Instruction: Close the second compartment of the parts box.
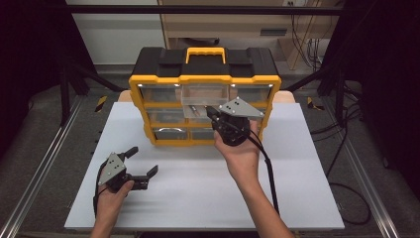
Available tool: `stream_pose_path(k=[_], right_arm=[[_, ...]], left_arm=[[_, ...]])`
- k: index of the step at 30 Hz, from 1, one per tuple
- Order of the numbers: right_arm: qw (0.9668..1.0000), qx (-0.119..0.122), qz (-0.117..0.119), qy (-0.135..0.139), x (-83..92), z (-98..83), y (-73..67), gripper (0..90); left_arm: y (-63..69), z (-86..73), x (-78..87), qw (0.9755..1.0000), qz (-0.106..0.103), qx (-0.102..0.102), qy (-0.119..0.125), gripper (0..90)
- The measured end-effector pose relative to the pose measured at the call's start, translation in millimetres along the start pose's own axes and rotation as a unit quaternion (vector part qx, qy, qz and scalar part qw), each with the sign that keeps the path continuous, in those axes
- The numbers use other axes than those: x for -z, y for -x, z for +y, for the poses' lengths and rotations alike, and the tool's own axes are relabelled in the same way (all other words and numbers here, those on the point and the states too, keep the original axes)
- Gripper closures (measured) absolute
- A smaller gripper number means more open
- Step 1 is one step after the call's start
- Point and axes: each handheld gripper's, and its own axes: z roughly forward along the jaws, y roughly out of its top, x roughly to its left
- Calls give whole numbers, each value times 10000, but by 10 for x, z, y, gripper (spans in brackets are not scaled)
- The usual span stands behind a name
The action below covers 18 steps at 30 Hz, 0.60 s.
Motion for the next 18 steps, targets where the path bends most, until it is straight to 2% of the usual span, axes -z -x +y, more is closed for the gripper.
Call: stream_pose_path(k=[18], right_arm=[[9999,-159,-3,56,-64,19,18,900]], left_arm=[[-10,0,5,10000,13,8,7,19]])
